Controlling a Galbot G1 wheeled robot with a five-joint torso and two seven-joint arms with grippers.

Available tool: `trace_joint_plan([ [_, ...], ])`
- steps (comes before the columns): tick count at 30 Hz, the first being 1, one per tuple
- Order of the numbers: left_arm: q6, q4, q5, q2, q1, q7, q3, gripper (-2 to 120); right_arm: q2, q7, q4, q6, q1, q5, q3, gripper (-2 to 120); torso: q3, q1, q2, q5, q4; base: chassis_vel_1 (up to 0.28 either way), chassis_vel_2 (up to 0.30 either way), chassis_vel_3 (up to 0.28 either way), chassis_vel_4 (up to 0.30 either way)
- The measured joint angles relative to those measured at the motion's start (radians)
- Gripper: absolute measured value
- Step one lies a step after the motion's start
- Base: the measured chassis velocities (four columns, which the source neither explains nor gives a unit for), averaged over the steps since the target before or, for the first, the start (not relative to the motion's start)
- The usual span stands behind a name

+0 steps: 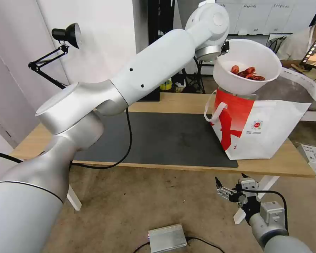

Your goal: Pick up the trash from the table and place it into the takeout bag.

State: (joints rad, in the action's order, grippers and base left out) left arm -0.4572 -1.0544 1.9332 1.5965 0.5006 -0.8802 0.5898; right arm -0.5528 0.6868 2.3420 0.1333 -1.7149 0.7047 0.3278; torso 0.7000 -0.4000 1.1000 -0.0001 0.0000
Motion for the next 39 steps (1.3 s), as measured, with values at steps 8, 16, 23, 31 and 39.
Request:
trace_joint_plan([
  [8, 0.03, -0.011, -0.061, -0.001, -0.021, 0.049, 0.03, 0, 0.0, 0.0, 0.0, 0.0, 0.0, 0.0, 0.0, 100, 0.0, 0.0, 0.0, 0.0, 0.0, 0.0, 0.0, 0.0, 0.0],
  [16, 0.063, -0.03, -0.14, -0.002, -0.054, 0.101, 0.071, 0, 0.0, 0.0, 0.0, 0.0, 0.0, 0.0, 0.0, 100, 0.0, 0.0, 0.0, 0.0, 0.0, 0.0, 0.0, 0.0, 0.0],
  [23, 0.084, -0.041, -0.186, -0.002, -0.075, 0.116, 0.096, 0, 0.0, 0.0, 0.0, 0.0, 0.0, 0.0, 0.0, 100, 0.0, 0.0, 0.0, 0.0, 0.0, 0.0, 0.0, 0.0, 0.0],
  [31, 0.093, -0.043, -0.194, -0.002, -0.073, 0.121, 0.097, 0, 0.0, 0.0, 0.0, 0.0, 0.0, 0.0, 0.0, 100, 0.0, 0.0, 0.0, 0.0, 0.0, 0.0, 0.0, 0.0, 0.0],
  [39, 0.092, -0.048, -0.158, -0.002, -0.061, 0.111, 0.077, 0, 0.0, 0.0, 0.0, 0.0, 0.0, 0.0, 0.0, 100, 0.0, 0.0, 0.0, 0.0001, -0.0001, 0.0, 0.0, 0.0, 0.0],
])
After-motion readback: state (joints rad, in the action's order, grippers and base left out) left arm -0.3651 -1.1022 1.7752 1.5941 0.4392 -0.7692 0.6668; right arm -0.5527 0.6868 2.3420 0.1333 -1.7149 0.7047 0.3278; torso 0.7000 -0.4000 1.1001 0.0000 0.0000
